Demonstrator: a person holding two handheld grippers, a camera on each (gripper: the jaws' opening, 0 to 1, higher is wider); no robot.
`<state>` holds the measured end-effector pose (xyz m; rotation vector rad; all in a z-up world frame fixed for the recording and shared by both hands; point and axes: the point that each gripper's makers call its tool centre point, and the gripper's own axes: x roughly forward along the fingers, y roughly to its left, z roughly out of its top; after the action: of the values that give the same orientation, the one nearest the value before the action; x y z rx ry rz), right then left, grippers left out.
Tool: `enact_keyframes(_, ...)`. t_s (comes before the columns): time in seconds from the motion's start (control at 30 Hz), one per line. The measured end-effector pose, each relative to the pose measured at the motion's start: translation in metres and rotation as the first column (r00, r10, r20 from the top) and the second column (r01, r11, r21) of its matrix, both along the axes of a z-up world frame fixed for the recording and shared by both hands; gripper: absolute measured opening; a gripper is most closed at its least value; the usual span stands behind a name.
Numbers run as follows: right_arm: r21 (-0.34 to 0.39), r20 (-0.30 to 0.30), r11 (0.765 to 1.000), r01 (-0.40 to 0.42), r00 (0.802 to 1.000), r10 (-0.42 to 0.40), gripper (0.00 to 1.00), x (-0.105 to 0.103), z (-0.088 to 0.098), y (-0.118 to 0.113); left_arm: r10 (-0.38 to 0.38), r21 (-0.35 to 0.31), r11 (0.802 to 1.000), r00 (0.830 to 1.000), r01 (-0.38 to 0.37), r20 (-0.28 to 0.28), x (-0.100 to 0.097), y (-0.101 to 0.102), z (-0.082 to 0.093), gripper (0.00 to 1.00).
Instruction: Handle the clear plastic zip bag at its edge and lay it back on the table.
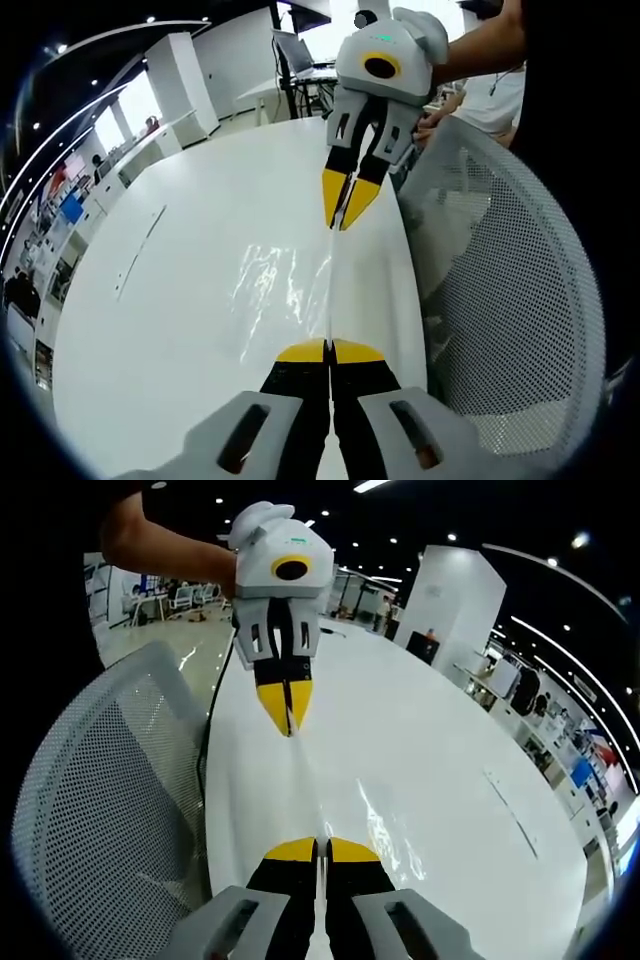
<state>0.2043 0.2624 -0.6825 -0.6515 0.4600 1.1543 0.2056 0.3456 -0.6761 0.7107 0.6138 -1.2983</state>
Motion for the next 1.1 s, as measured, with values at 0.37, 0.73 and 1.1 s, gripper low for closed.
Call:
enact_keyframes(0.37, -0.008, -0.001, 1.0, 0.002, 1.0, -0.002, 0.0, 0.0, -0.001, -0.002, 0.01, 0.0, 1.0, 1.0, -0.01, -0.002, -0.001, 0.005, -0.001, 0.0)
enact_keyframes(0.73, -0.014, -0.002, 1.0, 0.005, 1.0, -0.005, 0.0, 0.0, -0.001, -0.007, 0.013, -0.003, 1.0, 1.0, -0.013, -0.005, 0.0, 0.007, 0.0, 0.0)
enact_keyframes(1.1, -0.018, -0.005, 1.0, 0.01, 1.0, -0.01, 0.0, -0.001, -0.003, -0.011, 0.02, 0.003, 1.0, 1.0, -0.02, -0.002, 0.001, 0.012, 0.0, 0.0)
